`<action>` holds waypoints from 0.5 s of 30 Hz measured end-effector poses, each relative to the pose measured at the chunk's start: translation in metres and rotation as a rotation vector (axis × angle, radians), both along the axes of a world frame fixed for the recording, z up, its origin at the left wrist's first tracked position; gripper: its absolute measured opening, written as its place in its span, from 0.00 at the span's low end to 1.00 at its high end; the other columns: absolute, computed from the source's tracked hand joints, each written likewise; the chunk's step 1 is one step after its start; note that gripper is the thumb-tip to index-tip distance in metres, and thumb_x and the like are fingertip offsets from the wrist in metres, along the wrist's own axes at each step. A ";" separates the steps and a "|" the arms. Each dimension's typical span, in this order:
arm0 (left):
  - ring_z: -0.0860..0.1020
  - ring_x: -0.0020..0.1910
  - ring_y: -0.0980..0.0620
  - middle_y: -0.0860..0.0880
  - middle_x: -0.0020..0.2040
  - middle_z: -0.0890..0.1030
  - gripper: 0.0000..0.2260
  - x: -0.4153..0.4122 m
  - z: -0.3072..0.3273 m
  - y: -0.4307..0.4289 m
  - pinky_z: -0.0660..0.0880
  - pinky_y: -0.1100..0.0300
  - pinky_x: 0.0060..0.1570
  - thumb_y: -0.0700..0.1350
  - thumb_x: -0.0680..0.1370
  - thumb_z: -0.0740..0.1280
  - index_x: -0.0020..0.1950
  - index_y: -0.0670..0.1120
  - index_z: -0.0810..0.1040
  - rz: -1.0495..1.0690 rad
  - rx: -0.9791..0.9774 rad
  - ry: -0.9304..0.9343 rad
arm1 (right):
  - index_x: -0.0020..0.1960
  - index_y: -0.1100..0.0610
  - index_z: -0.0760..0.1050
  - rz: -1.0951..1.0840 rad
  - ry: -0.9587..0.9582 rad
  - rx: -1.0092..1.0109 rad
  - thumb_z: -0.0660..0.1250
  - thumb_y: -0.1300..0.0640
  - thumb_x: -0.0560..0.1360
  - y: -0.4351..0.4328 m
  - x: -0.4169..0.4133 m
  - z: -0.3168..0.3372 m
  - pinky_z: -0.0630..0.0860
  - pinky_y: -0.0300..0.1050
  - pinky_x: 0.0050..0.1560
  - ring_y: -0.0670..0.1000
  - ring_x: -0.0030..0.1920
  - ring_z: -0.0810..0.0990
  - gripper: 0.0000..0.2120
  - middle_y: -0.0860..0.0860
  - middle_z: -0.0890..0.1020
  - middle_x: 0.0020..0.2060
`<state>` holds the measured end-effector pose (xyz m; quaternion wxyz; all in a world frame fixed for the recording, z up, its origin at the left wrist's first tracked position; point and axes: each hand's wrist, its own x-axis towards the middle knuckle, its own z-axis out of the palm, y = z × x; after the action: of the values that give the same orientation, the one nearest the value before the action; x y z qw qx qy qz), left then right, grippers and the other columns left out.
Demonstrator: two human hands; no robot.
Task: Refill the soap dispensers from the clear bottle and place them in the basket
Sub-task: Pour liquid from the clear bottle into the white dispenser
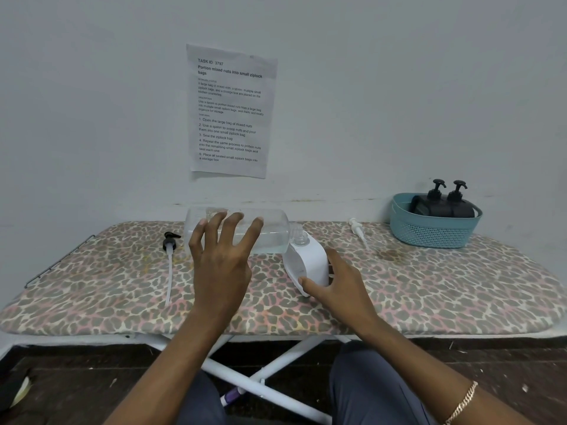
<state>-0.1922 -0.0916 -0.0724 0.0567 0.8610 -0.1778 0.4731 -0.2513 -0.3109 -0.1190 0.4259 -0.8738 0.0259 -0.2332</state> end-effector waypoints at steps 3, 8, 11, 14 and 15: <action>0.74 0.71 0.38 0.44 0.67 0.79 0.36 -0.001 0.001 0.000 0.55 0.43 0.75 0.26 0.65 0.68 0.70 0.51 0.80 0.002 0.002 -0.001 | 0.71 0.44 0.70 0.003 -0.001 0.002 0.76 0.43 0.73 0.000 0.000 0.000 0.81 0.44 0.52 0.45 0.55 0.77 0.30 0.37 0.75 0.55; 0.74 0.71 0.38 0.44 0.67 0.79 0.36 -0.001 0.002 0.000 0.54 0.44 0.75 0.25 0.65 0.68 0.70 0.51 0.80 0.005 0.008 0.004 | 0.71 0.44 0.70 0.004 -0.003 -0.003 0.76 0.42 0.73 0.000 0.000 -0.001 0.81 0.46 0.53 0.45 0.55 0.77 0.30 0.37 0.76 0.56; 0.73 0.71 0.38 0.44 0.67 0.79 0.36 -0.002 0.003 0.000 0.55 0.43 0.75 0.26 0.65 0.68 0.70 0.51 0.80 0.006 0.012 0.008 | 0.70 0.44 0.71 0.005 -0.006 -0.001 0.76 0.43 0.73 0.000 0.000 -0.001 0.81 0.45 0.53 0.44 0.55 0.77 0.29 0.37 0.75 0.56; 0.73 0.71 0.38 0.44 0.67 0.79 0.36 -0.002 0.003 0.000 0.54 0.44 0.75 0.26 0.65 0.68 0.70 0.51 0.80 0.007 0.014 0.010 | 0.70 0.45 0.71 0.006 -0.008 -0.001 0.76 0.43 0.73 0.000 0.000 -0.001 0.81 0.45 0.53 0.44 0.54 0.77 0.29 0.37 0.75 0.55; 0.73 0.71 0.38 0.44 0.67 0.79 0.36 -0.002 0.003 -0.001 0.54 0.44 0.75 0.26 0.65 0.68 0.70 0.51 0.80 0.008 0.015 0.011 | 0.70 0.45 0.71 0.005 -0.007 -0.004 0.76 0.43 0.73 0.000 0.000 -0.001 0.81 0.47 0.53 0.44 0.54 0.77 0.29 0.38 0.76 0.55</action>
<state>-0.1943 -0.0922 -0.0690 0.0493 0.8647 -0.1778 0.4672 -0.2508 -0.3112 -0.1203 0.4248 -0.8740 0.0219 -0.2351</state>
